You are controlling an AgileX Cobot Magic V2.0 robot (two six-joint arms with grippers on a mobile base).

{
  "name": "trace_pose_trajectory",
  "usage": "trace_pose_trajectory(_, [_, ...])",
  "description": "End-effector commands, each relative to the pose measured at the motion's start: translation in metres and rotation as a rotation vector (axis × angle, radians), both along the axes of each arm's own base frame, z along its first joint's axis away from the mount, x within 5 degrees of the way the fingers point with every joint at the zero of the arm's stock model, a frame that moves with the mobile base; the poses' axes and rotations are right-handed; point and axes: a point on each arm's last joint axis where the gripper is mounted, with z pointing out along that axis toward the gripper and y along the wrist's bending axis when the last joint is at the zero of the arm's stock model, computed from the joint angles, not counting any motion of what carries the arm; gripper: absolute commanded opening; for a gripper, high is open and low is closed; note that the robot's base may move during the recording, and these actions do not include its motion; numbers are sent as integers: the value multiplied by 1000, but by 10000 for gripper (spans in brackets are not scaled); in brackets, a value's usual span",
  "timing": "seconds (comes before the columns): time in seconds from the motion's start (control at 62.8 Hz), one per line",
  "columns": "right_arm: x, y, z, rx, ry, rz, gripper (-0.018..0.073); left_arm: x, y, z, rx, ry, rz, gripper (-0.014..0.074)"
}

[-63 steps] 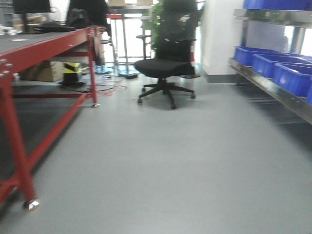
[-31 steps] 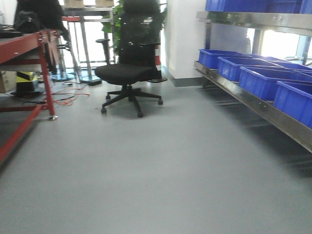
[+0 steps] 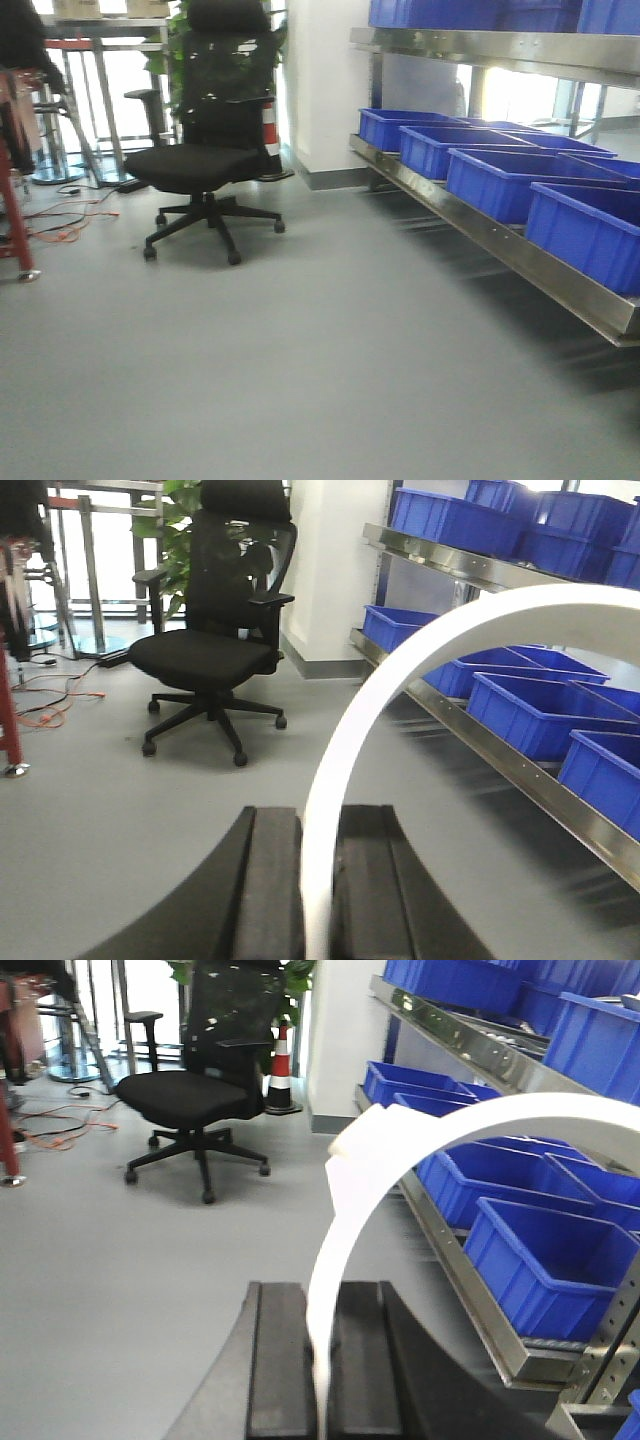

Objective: Grab PVC pipe and place in blue bin
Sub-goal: 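Drive the base away from the table toward the blue bin shelf, then drive up to the steel shelf holding the blue bins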

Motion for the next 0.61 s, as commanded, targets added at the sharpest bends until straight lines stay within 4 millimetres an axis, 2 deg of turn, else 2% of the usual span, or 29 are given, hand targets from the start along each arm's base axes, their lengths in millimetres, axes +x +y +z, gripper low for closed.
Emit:
trace_pose_trajectory(0.0, [-1,-1,3,0,-38,-9,-162,-1,0,4,-4,-38,-1,-111])
trace_pose_trajectory(0.59, [-1,-1,3,0,-38,-9,-162,-1,0,4,-4,-40,-1,-111])
